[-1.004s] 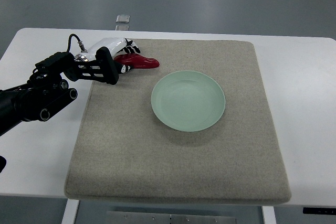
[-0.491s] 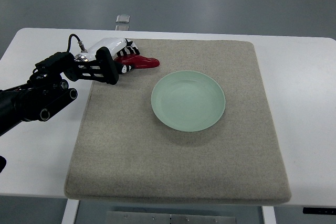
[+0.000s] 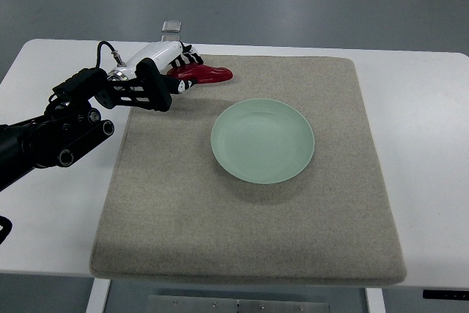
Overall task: Place red pepper on plate with left hand
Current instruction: 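Lift the pepper and carry it with the left hand over the plate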
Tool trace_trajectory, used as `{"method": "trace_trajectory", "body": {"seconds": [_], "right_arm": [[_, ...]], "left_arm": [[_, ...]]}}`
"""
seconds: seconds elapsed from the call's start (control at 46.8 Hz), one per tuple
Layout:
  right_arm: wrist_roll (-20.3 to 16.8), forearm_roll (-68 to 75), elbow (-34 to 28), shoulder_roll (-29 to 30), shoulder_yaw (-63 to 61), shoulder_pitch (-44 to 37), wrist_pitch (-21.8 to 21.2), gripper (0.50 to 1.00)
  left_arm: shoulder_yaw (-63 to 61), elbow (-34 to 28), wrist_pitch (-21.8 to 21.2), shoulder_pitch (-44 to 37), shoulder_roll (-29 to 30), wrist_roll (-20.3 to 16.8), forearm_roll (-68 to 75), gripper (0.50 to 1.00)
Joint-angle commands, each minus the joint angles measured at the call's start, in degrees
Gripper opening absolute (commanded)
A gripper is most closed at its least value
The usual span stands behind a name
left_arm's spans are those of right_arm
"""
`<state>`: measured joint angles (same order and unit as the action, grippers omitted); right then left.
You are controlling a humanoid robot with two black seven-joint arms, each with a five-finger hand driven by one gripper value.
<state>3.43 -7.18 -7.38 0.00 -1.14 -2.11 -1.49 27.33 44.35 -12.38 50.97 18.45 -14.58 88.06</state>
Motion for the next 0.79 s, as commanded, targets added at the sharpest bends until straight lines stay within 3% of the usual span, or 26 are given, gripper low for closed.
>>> {"method": "trace_trajectory", "body": {"seconds": [0.0,0.427,0.769], "right_arm": [[0.0,0.1,0.0,0.0,0.0,0.0,0.0,0.928],[0.0,0.0,0.0,0.0,0.0,0.0,0.0,0.928],[0.0,0.1,0.0,0.0,0.0,0.0,0.0,0.928]], "left_arm": [[0.0,1.9,-0.4,0.0,0.1,-0.4,-0.1,0.5],[-1.0,17.0,-0.7,-0.5,0.4,-1.6,1.0,0.5],[-4.6,20.4,-0.4,-1.2,0.0,-3.3,4.1,0.5]]}}
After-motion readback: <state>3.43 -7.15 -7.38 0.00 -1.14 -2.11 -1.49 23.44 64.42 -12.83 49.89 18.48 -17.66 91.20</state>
